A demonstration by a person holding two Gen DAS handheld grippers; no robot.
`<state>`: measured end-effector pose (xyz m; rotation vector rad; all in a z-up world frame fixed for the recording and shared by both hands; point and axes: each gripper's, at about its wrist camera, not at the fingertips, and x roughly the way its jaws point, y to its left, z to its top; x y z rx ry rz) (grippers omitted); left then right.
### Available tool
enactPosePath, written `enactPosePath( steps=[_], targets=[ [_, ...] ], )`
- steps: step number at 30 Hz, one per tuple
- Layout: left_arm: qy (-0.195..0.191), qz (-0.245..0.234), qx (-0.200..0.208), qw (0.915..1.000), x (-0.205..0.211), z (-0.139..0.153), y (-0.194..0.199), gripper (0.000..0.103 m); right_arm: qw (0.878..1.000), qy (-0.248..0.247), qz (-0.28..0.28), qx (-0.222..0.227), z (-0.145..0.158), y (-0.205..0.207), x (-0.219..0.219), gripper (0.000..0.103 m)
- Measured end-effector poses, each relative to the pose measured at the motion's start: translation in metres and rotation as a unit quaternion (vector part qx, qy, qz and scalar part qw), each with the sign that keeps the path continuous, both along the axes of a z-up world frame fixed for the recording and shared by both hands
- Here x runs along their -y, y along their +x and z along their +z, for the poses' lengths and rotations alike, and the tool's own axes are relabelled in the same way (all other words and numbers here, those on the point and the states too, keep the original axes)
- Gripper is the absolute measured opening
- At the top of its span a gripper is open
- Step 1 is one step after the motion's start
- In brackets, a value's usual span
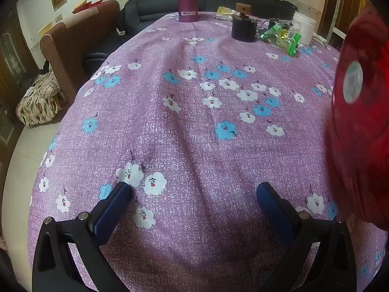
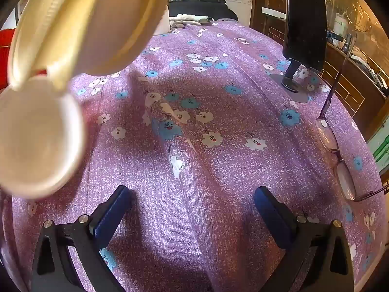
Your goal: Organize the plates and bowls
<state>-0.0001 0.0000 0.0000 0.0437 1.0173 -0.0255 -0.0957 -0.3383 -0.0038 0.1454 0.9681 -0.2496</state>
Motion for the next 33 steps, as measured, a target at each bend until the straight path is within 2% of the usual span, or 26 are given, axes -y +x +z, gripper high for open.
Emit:
enactPosePath(
  steps=[33],
  targets=[
    [0.001,0.000,0.000,1.0000,0.0047,0.0017,-0.0009,0.103,1.000,-0.001,0.000,0.001,-0.0017,-0.0010,-0.0026,0.102]
  ],
)
